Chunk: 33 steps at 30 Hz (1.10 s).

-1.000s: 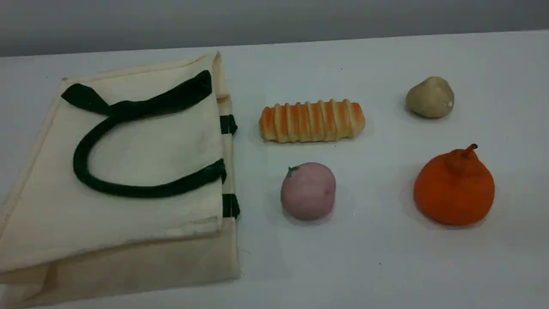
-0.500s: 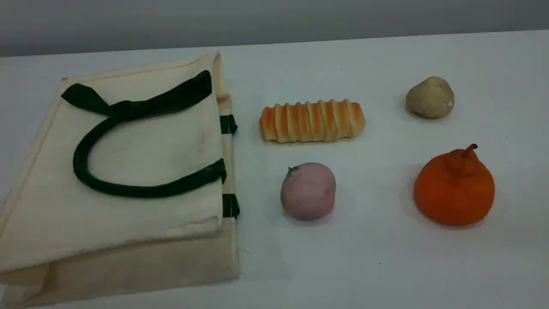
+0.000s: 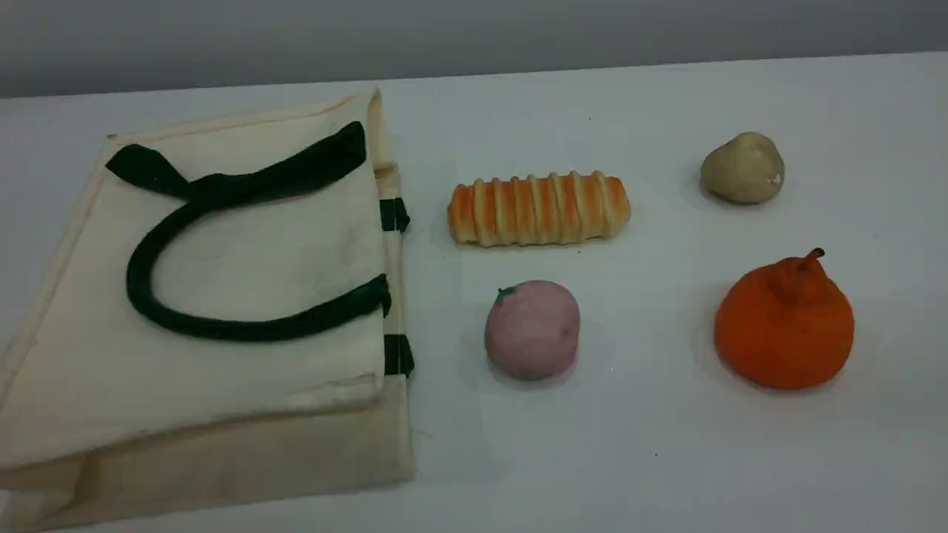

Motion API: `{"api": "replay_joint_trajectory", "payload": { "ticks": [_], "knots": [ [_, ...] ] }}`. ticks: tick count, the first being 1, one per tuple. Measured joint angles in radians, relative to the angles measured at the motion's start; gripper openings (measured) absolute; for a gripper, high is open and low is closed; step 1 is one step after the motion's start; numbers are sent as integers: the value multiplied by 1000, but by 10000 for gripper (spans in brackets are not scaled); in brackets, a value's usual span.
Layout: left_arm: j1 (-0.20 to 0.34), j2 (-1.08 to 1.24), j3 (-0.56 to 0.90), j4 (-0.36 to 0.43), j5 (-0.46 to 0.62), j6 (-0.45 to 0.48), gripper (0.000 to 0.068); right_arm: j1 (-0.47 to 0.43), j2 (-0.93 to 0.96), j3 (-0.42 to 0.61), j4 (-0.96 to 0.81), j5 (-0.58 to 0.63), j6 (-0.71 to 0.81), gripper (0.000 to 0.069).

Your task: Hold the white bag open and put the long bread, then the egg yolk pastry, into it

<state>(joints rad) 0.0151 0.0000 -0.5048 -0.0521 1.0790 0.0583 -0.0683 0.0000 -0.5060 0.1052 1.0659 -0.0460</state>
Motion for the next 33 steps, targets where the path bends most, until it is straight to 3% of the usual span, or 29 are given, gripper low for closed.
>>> {"api": "replay_joint_trajectory", "payload": {
  "ticks": [25,33],
  "knots": [
    [0,2,0,0,0,-2,592,32,0,0,31,-5,4,419],
    [-81,148,-58,79,-96,-150,592,118,96,-65,28,-74,56,419]
  ]
}}
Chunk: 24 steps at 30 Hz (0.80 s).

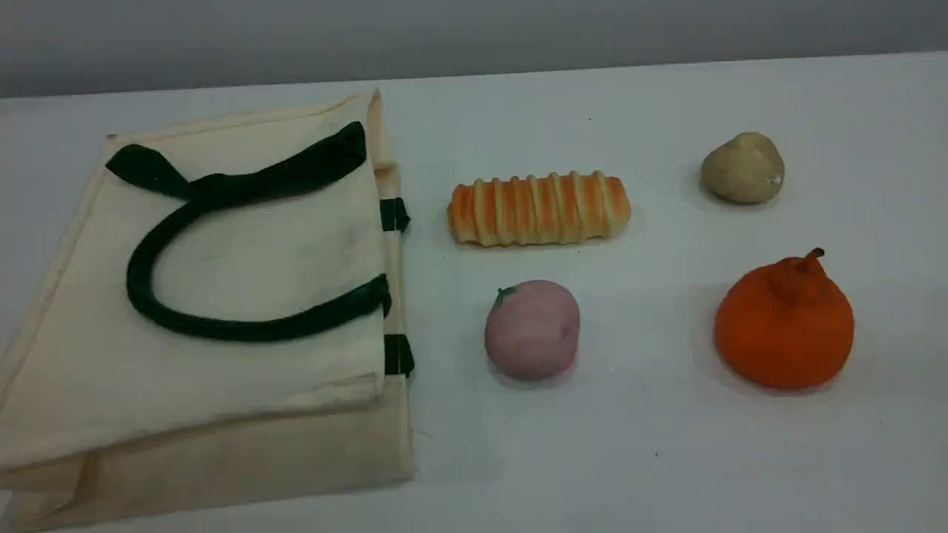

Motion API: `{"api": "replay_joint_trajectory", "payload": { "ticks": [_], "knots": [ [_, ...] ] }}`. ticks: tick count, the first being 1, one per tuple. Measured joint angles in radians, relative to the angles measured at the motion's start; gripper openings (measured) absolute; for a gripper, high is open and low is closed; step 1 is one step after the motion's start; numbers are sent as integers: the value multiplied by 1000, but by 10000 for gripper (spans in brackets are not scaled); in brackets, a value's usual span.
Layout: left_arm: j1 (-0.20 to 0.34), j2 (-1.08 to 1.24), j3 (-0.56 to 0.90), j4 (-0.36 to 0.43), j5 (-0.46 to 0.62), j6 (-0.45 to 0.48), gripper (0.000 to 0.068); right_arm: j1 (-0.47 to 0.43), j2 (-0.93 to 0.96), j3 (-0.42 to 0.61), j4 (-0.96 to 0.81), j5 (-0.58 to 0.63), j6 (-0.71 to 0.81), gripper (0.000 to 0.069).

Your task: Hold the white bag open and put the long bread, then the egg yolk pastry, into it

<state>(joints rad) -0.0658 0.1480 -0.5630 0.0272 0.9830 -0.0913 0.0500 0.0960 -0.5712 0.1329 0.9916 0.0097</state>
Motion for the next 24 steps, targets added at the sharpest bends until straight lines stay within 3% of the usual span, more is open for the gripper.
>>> {"api": "replay_joint_trajectory", "payload": {
  "ticks": [16,24],
  "knots": [
    [-1,712,-326,2,-44,-23,592,10,603,-440,-1,-3,42,419],
    [-1,1061,-411,1,-168,-23,592,10,848,-583,1,-9,37,419]
  ]
}}
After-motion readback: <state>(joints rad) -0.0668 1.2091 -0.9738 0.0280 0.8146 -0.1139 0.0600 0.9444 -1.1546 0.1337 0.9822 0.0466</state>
